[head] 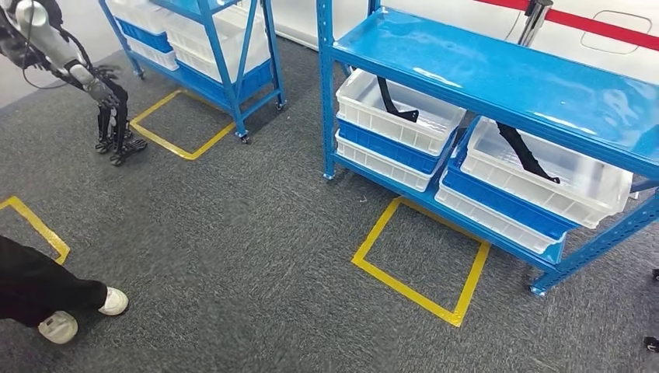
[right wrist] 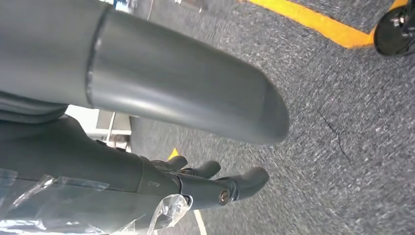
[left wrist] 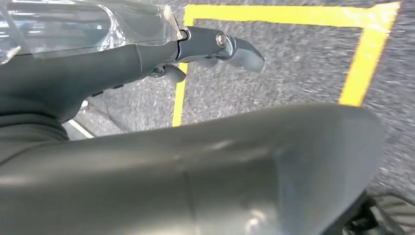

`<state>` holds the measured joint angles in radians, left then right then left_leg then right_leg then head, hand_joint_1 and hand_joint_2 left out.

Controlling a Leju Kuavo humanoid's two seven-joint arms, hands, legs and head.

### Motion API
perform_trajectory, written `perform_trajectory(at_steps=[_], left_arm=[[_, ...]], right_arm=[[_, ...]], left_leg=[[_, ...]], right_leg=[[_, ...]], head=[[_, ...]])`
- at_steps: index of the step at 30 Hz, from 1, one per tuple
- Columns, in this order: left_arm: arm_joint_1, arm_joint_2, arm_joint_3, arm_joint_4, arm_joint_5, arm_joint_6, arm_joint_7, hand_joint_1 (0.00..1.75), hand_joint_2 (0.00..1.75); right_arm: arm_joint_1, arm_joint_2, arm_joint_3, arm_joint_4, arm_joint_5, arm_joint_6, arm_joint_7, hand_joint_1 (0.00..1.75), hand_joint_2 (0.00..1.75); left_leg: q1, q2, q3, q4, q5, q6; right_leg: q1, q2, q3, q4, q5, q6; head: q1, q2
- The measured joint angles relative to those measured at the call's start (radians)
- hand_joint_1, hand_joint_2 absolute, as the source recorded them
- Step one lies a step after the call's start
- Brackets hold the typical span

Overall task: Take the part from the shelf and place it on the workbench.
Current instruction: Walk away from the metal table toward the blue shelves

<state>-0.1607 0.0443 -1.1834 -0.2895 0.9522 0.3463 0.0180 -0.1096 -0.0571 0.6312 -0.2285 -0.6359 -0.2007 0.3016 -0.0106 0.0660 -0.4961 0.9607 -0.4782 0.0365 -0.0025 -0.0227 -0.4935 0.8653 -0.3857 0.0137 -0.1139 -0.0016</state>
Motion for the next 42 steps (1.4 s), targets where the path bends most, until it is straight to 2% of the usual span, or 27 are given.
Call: perform_trajectory(at_steps=[2,3,4,6,8,9,10,12,13,15,17,18,19,20,22,24,26,28,30,32,34,35,36,38,39,40,42], left_arm=[[0.003,0.000,0.000,0.000,0.000,0.000,0.000,0.00,0.00],[0.006,0.000,0.000,0.000,0.000,0.000,0.000,0.00,0.00],[0.009,0.000,0.000,0.000,0.000,0.000,0.000,0.00,0.00],[0.011,0.000,0.000,0.000,0.000,0.000,0.000,0.00,0.00],[0.009,0.000,0.000,0.000,0.000,0.000,0.000,0.00,0.00],[0.008,0.000,0.000,0.000,0.000,0.000,0.000,0.00,0.00],[0.008,0.000,0.000,0.000,0.000,-0.001,0.000,0.00,0.00],[0.008,-0.001,0.000,0.000,0.000,-0.001,0.000,0.00,0.00],[0.007,-0.002,0.000,0.000,0.000,-0.002,0.000,0.00,0.00],[0.006,-0.002,0.000,0.000,0.000,-0.002,0.000,0.00,0.00],[0.007,-0.002,0.000,0.000,0.000,-0.001,0.000,0.00,0.00],[0.009,-0.002,0.000,0.000,0.000,-0.001,0.000,0.00,0.00],[0.011,-0.002,0.000,0.000,0.000,-0.001,0.000,0.00,0.00],[0.011,-0.002,0.000,0.000,-0.001,-0.001,0.000,0.00,0.00],[0.009,-0.002,0.000,0.000,-0.001,-0.001,0.000,0.00,0.00],[0.006,-0.002,0.000,0.000,-0.002,-0.001,-0.001,0.00,0.00],[0.005,-0.002,0.000,0.000,-0.002,-0.001,-0.002,0.00,0.00],[0.004,-0.002,0.000,0.000,-0.002,-0.002,-0.003,0.00,0.00],[0.002,-0.002,0.000,0.000,-0.002,-0.003,-0.003,0.00,0.00],[0.004,-0.003,0.000,0.000,-0.002,-0.003,-0.003,0.00,0.00],[0.010,-0.003,-0.001,0.000,-0.001,-0.004,-0.002,0.00,0.00],[0.013,-0.003,-0.001,0.000,-0.001,-0.004,-0.002,0.00,0.00],[0.014,-0.002,-0.001,0.000,-0.001,-0.004,-0.001,0.00,0.00],[0.012,-0.002,-0.001,0.000,-0.002,-0.006,0.000,0.00,0.00],[0.010,-0.002,-0.001,0.000,-0.002,-0.007,0.001,0.00,0.00],[0.008,-0.003,-0.001,0.000,-0.003,-0.008,0.004,0.00,0.44],[0.006,-0.003,-0.001,0.000,-0.004,-0.010,0.010,0.00,1.31]], right_arm=[[-0.003,0.001,0.001,0.000,-0.002,0.000,-0.001,0.00,0.00],[-0.004,0.001,0.003,0.000,-0.002,0.000,-0.001,0.00,0.00],[-0.004,0.001,0.004,0.000,-0.002,0.000,-0.001,0.00,0.00],[-0.002,0.001,0.007,0.000,-0.004,0.000,0.000,0.00,0.00],[-0.002,0.001,0.009,0.000,-0.005,0.000,0.001,0.00,0.00],[-0.003,0.001,0.009,0.000,-0.005,0.000,0.001,0.00,0.00],[-0.004,0.001,0.011,0.000,-0.005,0.000,0.002,0.00,0.00],[0.000,0.000,0.013,0.000,-0.005,0.000,0.002,0.00,0.00],[0.004,-0.001,0.015,0.000,-0.005,0.000,0.002,0.00,0.00],[0.007,-0.001,0.017,0.001,-0.006,0.000,0.002,0.00,0.00],[0.005,0.000,0.021,0.001,-0.007,0.001,0.002,0.00,0.00],[0.003,0.000,0.022,0.001,-0.008,0.001,0.002,0.00,0.00],[0.002,0.000,0.023,0.001,-0.009,0.001,0.002,0.00,0.00],[0.002,0.000,0.023,0.001,-0.010,0.001,0.002,0.00,0.00],[0.003,0.000,0.024,0.001,-0.011,0.001,0.002,0.00,0.00],[0.003,0.000,0.024,0.001,-0.011,0.001,0.001,0.00,0.00],[0.001,0.000,0.024,0.001,-0.011,0.001,0.001,0.00,0.00],[0.002,0.000,0.024,0.001,-0.011,0.001,0.000,0.00,0.00],[0.002,0.000,0.025,0.001,-0.011,0.001,-0.001,0.00,0.00],[-0.001,0.000,0.027,0.001,-0.011,0.001,-0.001,0.00,0.00],[-0.004,0.000,0.030,0.001,-0.010,0.001,-0.001,0.00,0.00],[-0.003,0.000,0.031,0.001,-0.007,0.001,-0.003,0.00,0.00],[-0.003,0.000,0.033,0.001,-0.003,0.000,-0.004,0.00,0.00],[-0.001,0.000,0.042,0.001,0.012,0.000,-0.002,0.00,0.00],[0.000,0.000,0.047,0.001,0.020,0.001,0.003,0.00,0.44],[0.000,0.000,0.052,0.001,0.026,0.001,0.007,0.00,0.87],[0.001,-0.001,0.058,0.001,0.031,0.002,0.013,0.00,1.75]], left_leg=[[0.009,-0.044,-0.066,0.155,-0.076,-0.008],[0.012,-0.051,-0.097,0.224,-0.101,-0.012],[0.014,-0.054,-0.111,0.257,-0.106,-0.015],[0.018,-0.059,-0.083,0.201,-0.061,-0.019],[0.024,-0.096,-0.002,0.032,0.011,-0.020],[0.026,-0.114,0.026,-0.031,0.033,-0.018],[0.025,-0.128,0.044,-0.074,0.044,-0.015],[0.022,-0.119,0.043,-0.084,0.048,-0.001],[0.022,-0.108,0.044,-0.085,0.051,0.007],[0.023,-0.085,0.043,-0.087,0.058,0.019],[0.020,-0.059,0.040,-0.086,0.061,0.025],[0.018,-0.046,0.038,-0.086,0.061,0.026],[0.017,-0.032,0.037,-0.086,0.061,0.026],[0.017,-0.020,0.037,-0.086,0.061,0.026],[0.018,0.000,0.040,-0.085,0.059,0.024],[0.015,0.017,0.043,-0.085,0.056,0.017],[0.011,0.036,0.045,-0.086,0.053,0.006],[0.011,0.048,0.047,-0.086,0.048,-0.006],[0.013,0.014,0.030,-0.039,0.014,-0.017],[0.016,-0.038,-0.034,0.104,-0.059,-0.023],[0.016,-0.055,-0.106,0.250,-0.111,-0.025],[0.016,-0.056,-0.119,0.272,-0.108,-0.025],[0.016,-0.057,-0.111,0.248,-0.085,-0.024],[0.017,-0.065,-0.045,0.098,-0.006,-0.019],[0.016,-0.072,-0.012,0.016,0.028,-0.016],[0.016,-0.078,0.010,-0.041,0.050,-0.010],[0.013,-0.082,0.019,-0.079,0.065,0.001]], right_leg=[[0.000,0.020,-0.005,0.000,0.005,-0.006],[0.000,0.032,-0.008,0.001,0.008,-0.006],[-0.001,0.046,-0.011,0.002,0.010,-0.005],[-0.003,0.074,-0.013,0.003,0.015,0.000],[-0.005,0.100,-0.018,0.008,0.019,0.009],[-0.005,0.112,-0.023,0.010,0.021,0.013],[-0.005,0.123,-0.029,0.012,0.024,0.018],[-0.009,0.143,-0.039,0.011,0.031,0.029],[-0.011,0.141,-0.043,0.015,0.030,0.033],[-0.011,0.099,-0.073,0.076,-0.011,0.041],[-0.010,0.047,-0.137,0.221,-0.091,0.050],[-0.011,0.038,-0.170,0.296,-0.123,0.053],[-0.012,0.034,-0.189,0.343,-0.138,0.054],[-0.012,0.031,-0.187,0.349,-0.131,0.054],[-0.011,0.019,-0.125,0.241,-0.073,0.050],[-0.005,-0.017,-0.043,0.087,-0.022,0.040],[0.004,-0.032,-0.014,0.023,-0.011,0.027],[0.003,-0.011,-0.016,0.020,-0.008,0.014],[-0.003,0.008,-0.014,0.015,-0.003,0.001],[-0.005,0.025,-0.016,0.014,0.002,-0.009],[-0.003,0.048,-0.020,0.015,0.006,-0.014],[-0.002,0.058,-0.020,0.015,0.007,-0.014],[-0.002,0.068,-0.019,0.015,0.008,-0.013],[-0.002,0.082,-0.017,0.016,0.009,-0.010],[0.000,0.088,-0.018,0.018,0.009,-0.006],[0.001,0.093,-0.021,0.019,0.010,-0.001],[0.004,0.100,-0.027,0.020,0.011,0.009]], head=[[0.000,0.000],[0.000,0.000],[0.000,0.000],[0.000,0.000],[0.000,0.000],[0.000,0.000],[0.001,0.000],[0.002,0.000],[0.002,0.000],[0.003,0.000],[0.004,0.000],[0.004,0.000],[0.004,0.000],[0.004,0.000],[0.004,0.000],[0.004,0.000],[0.004,0.000],[0.004,0.000],[0.004,0.000],[0.004,0.000],[0.004,0.000],[0.004,0.000],[0.004,0.000],[0.004,0.000],[0.004,0.000],[0.004,0.000],[0.006,0.000]])
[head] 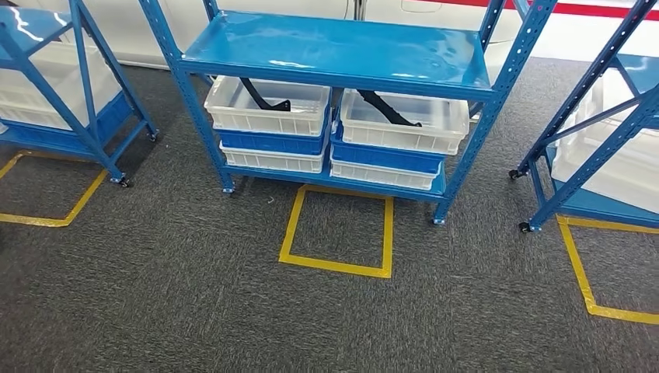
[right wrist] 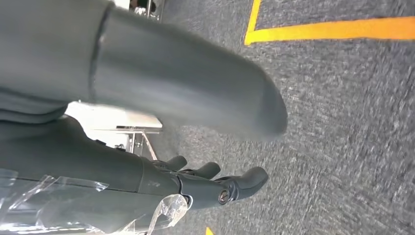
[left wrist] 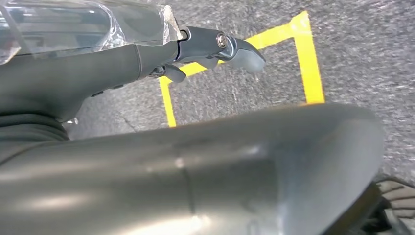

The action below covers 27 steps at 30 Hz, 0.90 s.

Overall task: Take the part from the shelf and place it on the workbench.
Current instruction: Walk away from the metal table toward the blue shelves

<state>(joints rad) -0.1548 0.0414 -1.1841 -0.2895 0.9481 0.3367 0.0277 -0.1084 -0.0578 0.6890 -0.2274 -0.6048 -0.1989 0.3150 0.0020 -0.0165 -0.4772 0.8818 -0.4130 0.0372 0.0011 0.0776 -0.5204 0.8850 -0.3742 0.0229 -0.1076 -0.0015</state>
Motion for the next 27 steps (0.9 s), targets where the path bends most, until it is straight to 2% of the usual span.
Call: perform_trajectory(at_steps=[1,2,5,6,9,14,18,27], left_arm=[[0.000,-0.001,0.000,0.000,0.000,0.000,0.003,0.00,1.75],[-0.001,-0.001,0.000,0.000,0.001,0.000,0.005,0.00,1.75],[-0.002,-0.002,0.000,0.000,0.006,-0.002,0.011,0.00,1.75],[-0.001,-0.002,0.000,0.000,0.006,-0.004,0.011,0.00,1.75],[-0.001,-0.003,0.000,0.000,0.006,-0.013,0.009,0.00,1.75],[-0.001,-0.003,0.000,0.000,0.008,-0.013,0.029,0.00,1.75],[0.012,-0.004,0.018,0.000,-0.020,-0.013,0.054,0.00,1.75],[0.061,-0.008,0.155,-0.001,-0.192,-0.070,0.042,0.00,1.75]], right_arm=[[0.001,-0.002,0.003,0.000,0.001,0.001,0.001,0.00,1.75],[0.002,-0.002,0.007,0.000,0.001,0.003,0.002,0.00,1.75],[0.002,-0.005,0.020,0.000,0.006,0.012,0.003,0.00,0.44],[0.001,-0.006,0.023,0.000,0.007,0.014,0.004,0.00,0.44],[0.001,-0.007,0.035,0.000,0.008,0.018,0.009,0.00,1.75],[0.001,-0.008,0.045,0.000,-0.002,0.021,0.009,0.00,1.75],[0.008,-0.007,0.046,0.000,0.004,0.031,-0.001,0.00,1.75],[0.044,-0.004,-0.013,-0.004,0.113,0.062,-0.059,0.00,1.75]], left_leg=[[0.001,0.003,0.000,0.000,0.004,0.007],[-0.001,0.003,-0.001,0.000,0.006,0.010],[-0.006,0.003,-0.003,0.001,0.009,0.012],[-0.007,0.004,-0.004,0.001,0.011,0.014],[-0.011,0.004,-0.005,0.002,0.011,0.016],[-0.016,0.004,-0.005,0.002,0.010,0.019],[-0.015,0.004,-0.005,0.001,0.009,0.020],[-0.012,0.004,-0.005,-0.001,0.009,0.019]], right_leg=[[-0.001,0.002,-0.002,-0.001,0.001,0.005],[-0.001,-0.001,-0.003,-0.002,0.002,0.003],[-0.001,-0.013,-0.007,-0.003,0.005,-0.013],[-0.002,-0.013,-0.008,-0.003,0.006,-0.015],[-0.006,-0.014,-0.009,-0.003,0.007,-0.012],[-0.011,-0.014,-0.009,-0.004,0.008,0.012],[-0.011,-0.014,-0.009,-0.004,0.007,0.015],[-0.007,-0.014,-0.009,-0.004,0.007,0.015]], head=[[0.001,0.000],[0.002,0.000],[0.007,0.000],[0.007,0.000],[0.008,0.000],[0.008,0.000],[0.008,0.000],[0.008,0.000]])
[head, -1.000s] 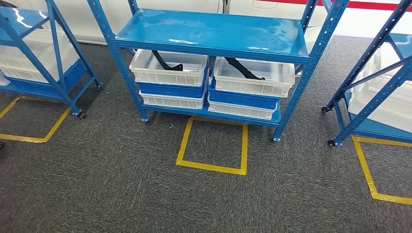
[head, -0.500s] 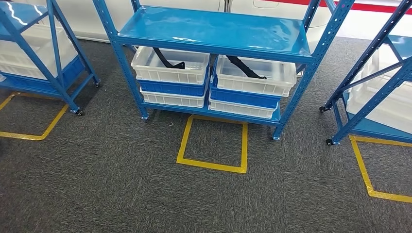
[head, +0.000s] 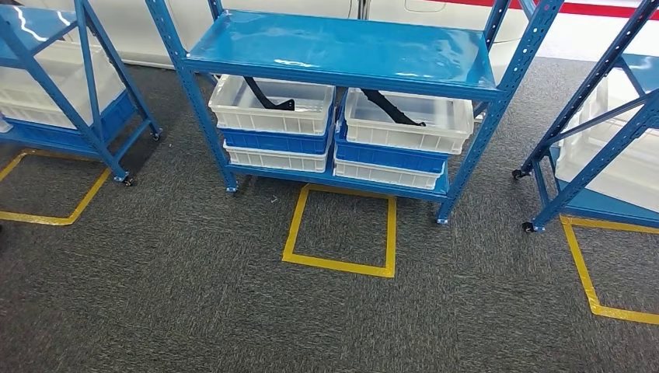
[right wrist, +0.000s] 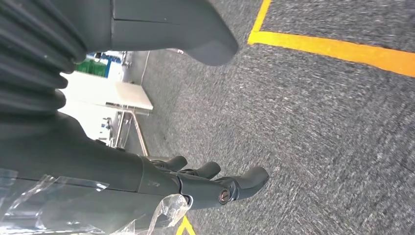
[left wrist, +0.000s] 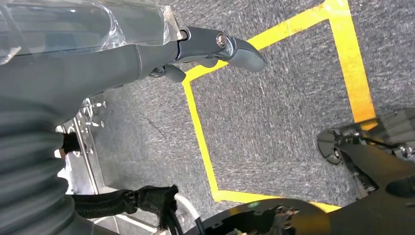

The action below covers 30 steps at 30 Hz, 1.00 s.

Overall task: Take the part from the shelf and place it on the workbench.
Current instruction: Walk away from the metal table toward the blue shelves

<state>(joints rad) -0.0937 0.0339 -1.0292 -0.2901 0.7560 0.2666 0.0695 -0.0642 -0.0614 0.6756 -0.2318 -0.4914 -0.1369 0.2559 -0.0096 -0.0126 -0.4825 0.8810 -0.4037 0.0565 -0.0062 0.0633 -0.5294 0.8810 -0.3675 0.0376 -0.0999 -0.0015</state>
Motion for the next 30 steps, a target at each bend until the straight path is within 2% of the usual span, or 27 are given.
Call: perform_trajectory(at_steps=[1,5,18,22,30], left_arm=[[0.004,0.000,0.018,0.000,-0.020,-0.007,-0.002,0.00,1.75],[0.023,-0.002,0.091,-0.001,-0.095,-0.032,-0.007,0.00,0.00],[0.102,-0.008,0.370,-0.019,-0.352,-0.123,-0.032,0.00,0.00],[0.126,-0.008,0.461,-0.027,-0.430,-0.150,-0.040,0.00,0.00],[0.174,-0.009,0.655,-0.045,-0.586,-0.203,-0.055,0.00,0.00]], right_arm=[[0.005,0.001,-0.010,-0.002,0.013,0.004,-0.006,0.00,1.75],[0.023,0.005,-0.052,-0.009,0.063,0.017,-0.032,0.00,1.75],[0.085,0.020,-0.225,-0.044,0.230,0.064,-0.119,0.00,1.75],[0.104,0.024,-0.283,-0.057,0.281,0.077,-0.145,0.00,0.00],[0.145,0.032,-0.410,-0.085,0.382,0.105,-0.197,0.00,0.00]], left_leg=[[0.000,0.000,0.000,0.000,0.000,0.000],[0.000,0.000,0.000,0.000,0.000,0.000],[0.000,0.000,0.000,0.000,0.000,0.000],[0.000,0.000,0.000,0.000,0.000,0.000],[0.000,0.000,0.000,-0.001,0.000,0.000]], right_leg=[[0.000,0.000,0.000,0.000,0.000,0.000],[0.000,0.000,0.000,0.000,0.000,0.000],[0.000,0.000,0.000,0.000,-0.001,-0.001],[0.000,0.000,0.000,0.000,-0.002,-0.001],[0.000,0.000,0.000,0.000,-0.002,-0.002]], head=[[0.000,0.000],[0.000,0.000],[0.000,0.000],[0.000,0.000],[0.000,0.000]])
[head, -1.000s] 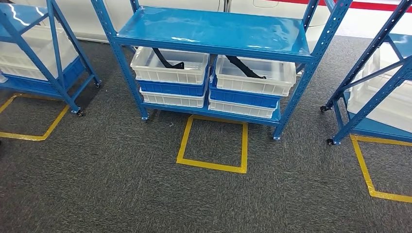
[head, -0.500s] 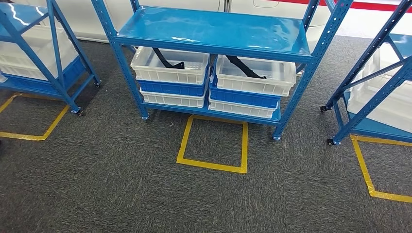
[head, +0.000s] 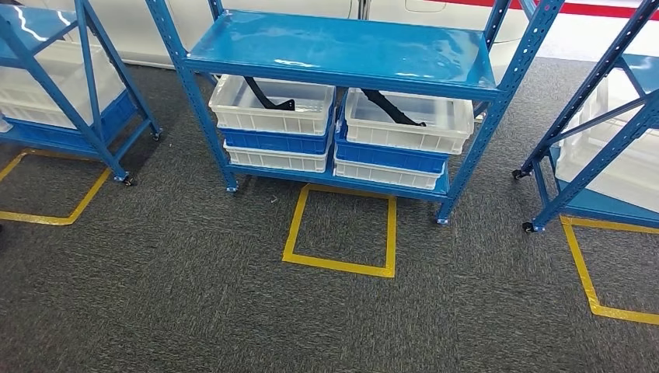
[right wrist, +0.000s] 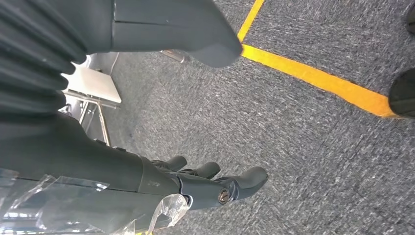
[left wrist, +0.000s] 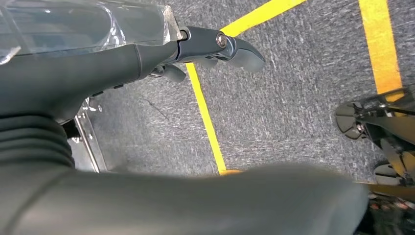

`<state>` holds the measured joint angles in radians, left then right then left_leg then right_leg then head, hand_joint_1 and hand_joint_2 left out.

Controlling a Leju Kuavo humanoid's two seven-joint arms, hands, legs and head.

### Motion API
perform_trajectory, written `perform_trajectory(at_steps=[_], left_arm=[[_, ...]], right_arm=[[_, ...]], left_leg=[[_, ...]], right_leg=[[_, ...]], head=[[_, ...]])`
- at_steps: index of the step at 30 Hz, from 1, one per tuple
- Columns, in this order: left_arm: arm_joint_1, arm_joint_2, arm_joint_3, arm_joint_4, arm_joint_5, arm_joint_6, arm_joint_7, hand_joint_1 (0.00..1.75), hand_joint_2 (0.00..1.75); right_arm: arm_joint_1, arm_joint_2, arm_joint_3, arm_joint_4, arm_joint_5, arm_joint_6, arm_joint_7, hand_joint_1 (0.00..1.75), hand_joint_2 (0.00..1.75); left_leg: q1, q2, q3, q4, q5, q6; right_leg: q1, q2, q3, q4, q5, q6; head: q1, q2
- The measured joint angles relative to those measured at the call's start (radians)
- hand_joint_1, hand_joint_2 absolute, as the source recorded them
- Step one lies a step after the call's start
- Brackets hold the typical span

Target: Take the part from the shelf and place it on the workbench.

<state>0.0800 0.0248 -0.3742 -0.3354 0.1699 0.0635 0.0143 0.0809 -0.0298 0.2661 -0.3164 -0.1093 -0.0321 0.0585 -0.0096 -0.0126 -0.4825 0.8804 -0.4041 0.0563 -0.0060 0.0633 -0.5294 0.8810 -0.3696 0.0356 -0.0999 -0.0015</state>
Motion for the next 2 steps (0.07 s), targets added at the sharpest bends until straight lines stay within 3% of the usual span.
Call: perform_trajectory(at_steps=[2], left_arm=[[0.008,0.000,0.033,-0.003,-0.030,-0.010,-0.003,0.00,0.00]], right_arm=[[0.007,0.001,-0.021,-0.005,0.020,0.005,-0.010,0.00,0.00]], left_leg=[[0.000,0.000,0.000,0.000,0.000,0.000]], right_leg=[[0.000,0.000,0.000,0.000,0.000,0.000]], head=[[0.000,0.000]])
